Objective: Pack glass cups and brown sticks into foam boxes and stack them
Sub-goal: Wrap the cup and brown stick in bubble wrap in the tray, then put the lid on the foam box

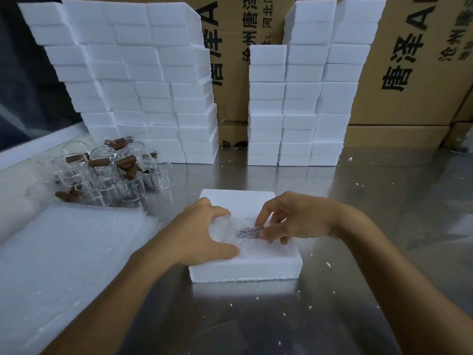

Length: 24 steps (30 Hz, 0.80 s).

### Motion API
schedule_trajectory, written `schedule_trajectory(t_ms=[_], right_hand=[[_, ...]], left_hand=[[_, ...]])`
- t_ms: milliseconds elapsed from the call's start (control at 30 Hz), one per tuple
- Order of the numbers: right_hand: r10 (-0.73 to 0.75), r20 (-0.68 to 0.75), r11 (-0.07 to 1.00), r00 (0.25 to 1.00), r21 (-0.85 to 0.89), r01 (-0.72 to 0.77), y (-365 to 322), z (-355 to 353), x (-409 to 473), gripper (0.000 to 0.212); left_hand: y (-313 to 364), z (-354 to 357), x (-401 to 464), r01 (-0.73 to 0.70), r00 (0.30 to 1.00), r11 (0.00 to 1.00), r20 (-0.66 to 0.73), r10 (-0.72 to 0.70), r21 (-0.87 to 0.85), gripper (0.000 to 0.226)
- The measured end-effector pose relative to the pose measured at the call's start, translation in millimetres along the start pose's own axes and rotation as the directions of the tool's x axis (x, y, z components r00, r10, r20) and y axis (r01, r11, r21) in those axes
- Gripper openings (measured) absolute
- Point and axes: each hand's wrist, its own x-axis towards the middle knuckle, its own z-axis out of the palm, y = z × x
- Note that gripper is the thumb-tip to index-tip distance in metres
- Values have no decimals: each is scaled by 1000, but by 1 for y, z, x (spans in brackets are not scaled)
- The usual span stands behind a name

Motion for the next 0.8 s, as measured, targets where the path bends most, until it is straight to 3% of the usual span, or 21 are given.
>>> schedule_trajectory(t_ms=[233, 467, 667, 800], right_hand=[[-10, -227, 1000, 974, 10, 13, 16, 8, 17, 9], [-33, -225, 999, 974, 25, 39, 24, 8, 21, 9], [-16, -251, 997, 968, 66, 33, 27, 9, 21, 9], [-19, -223, 994, 975, 105, 43, 26, 9, 18, 9]], left_hand=[[6, 20, 1, 36, 976, 998, -217, -26, 44, 92], [-8, 2, 3, 7, 993, 975, -109, -32, -221, 95], [-5, 7, 4, -11, 990, 980, -141, -17, -197, 107], [-10, 4, 6, -12, 991, 978, -133, -17, -210, 103]])
